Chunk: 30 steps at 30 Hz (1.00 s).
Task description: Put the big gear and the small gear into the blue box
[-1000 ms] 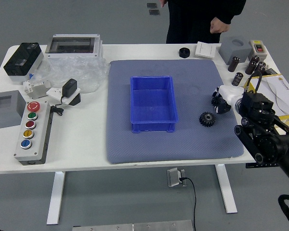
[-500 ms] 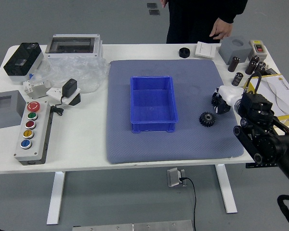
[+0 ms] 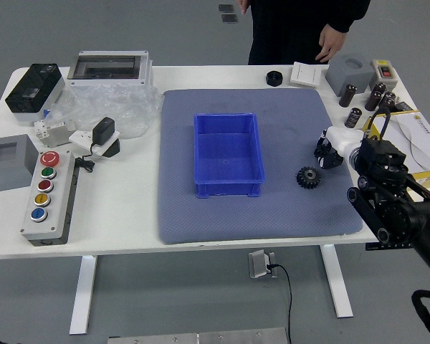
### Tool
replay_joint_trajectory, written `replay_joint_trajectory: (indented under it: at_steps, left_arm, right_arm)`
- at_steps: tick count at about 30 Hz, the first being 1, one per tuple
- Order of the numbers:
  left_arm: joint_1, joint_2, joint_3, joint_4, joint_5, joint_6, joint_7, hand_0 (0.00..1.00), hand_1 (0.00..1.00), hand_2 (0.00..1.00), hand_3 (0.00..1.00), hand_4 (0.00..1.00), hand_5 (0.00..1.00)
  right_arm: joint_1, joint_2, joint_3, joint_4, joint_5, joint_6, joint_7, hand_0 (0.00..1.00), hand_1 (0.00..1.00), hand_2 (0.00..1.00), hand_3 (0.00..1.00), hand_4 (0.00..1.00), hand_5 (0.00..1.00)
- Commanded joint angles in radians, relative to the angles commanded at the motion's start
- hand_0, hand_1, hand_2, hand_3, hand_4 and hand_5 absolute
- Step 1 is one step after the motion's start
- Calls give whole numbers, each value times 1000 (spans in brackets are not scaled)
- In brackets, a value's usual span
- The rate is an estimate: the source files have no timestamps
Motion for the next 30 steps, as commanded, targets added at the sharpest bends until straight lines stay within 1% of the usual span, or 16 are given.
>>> replay_joint_trajectory:
  at_steps: [5, 6, 8, 13, 17, 20, 24, 30]
  left_arm:
    - [1, 0, 1, 0, 0, 0, 0, 792, 769, 766, 694, 569, 258]
    - [1, 0, 1, 0, 1, 0, 0, 792, 769, 765, 692, 568, 256]
    - [1, 0, 1, 0, 1, 0, 0, 792, 769, 765, 692, 568, 256]
    - [1, 0, 3, 0, 0, 0, 0, 792, 769, 765, 692, 568, 255]
    - [1, 1, 4, 0, -1, 0, -1, 792, 769, 765, 692, 568, 255]
    - [1, 2, 4, 0, -1, 0, -1, 791, 769, 765, 691, 567, 255]
    - [2, 3, 3, 0, -1, 0, 0, 792, 769, 765, 691, 568, 255]
    - [1, 4, 3, 0, -3, 1, -1, 792, 769, 765, 689, 567, 254]
  right_arm:
    - [0, 2, 6, 0, 0, -12, 0, 562, 493, 529, 567, 483, 149]
    - [0, 1, 7, 2, 0, -14, -1, 562, 484, 515, 548, 484, 149]
    - [0, 1, 10, 4, 0, -17, -1, 562, 484, 515, 548, 484, 149]
    - [-2, -2, 21, 17, 0, -22, -1, 563, 481, 506, 543, 483, 149]
    - [-7, -7, 35, 41, 0, -23, -3, 563, 481, 506, 543, 483, 149]
    - [-12, -13, 47, 70, 0, -23, -6, 567, 477, 501, 541, 473, 155]
    - [-23, -23, 61, 125, 0, -22, -10, 568, 478, 498, 537, 465, 161]
    - [-42, -41, 78, 231, 0, -20, -15, 564, 480, 498, 538, 463, 164]
